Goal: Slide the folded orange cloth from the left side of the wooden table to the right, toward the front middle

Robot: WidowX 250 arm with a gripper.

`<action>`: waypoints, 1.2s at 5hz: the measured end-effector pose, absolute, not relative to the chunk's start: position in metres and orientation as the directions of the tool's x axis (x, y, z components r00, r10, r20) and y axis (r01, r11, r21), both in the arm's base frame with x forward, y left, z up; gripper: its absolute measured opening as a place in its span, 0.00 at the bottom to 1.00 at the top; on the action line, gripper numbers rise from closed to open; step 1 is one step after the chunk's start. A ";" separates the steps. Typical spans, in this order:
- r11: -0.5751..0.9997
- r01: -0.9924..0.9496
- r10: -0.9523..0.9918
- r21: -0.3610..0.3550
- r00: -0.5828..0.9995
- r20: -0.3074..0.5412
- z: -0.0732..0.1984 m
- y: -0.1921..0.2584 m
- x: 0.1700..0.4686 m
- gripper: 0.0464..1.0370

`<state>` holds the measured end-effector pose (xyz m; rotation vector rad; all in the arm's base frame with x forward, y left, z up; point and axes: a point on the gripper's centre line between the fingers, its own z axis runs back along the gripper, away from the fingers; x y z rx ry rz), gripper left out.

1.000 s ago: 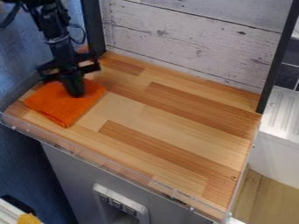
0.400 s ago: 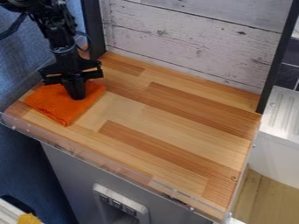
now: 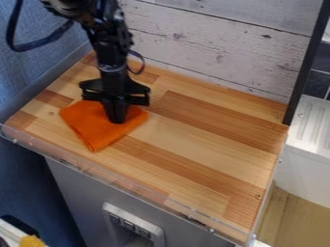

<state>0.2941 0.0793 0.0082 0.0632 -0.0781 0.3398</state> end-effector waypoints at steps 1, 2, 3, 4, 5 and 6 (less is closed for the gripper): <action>0.969 -0.236 0.235 0.068 0.972 0.031 0.008 0.051 0.284 0.01; 0.986 -0.152 0.154 0.067 0.988 -0.021 0.009 0.040 0.279 0.01; 0.996 -0.074 0.077 0.047 0.995 -0.056 0.012 0.029 0.278 0.01; 0.999 -0.031 0.032 0.021 0.997 -0.065 0.014 0.019 0.285 0.01; 1.000 0.004 -0.004 -0.003 0.999 -0.049 0.016 0.004 0.293 0.01; 1.000 0.022 -0.022 -0.018 0.999 -0.035 0.018 -0.008 0.297 0.01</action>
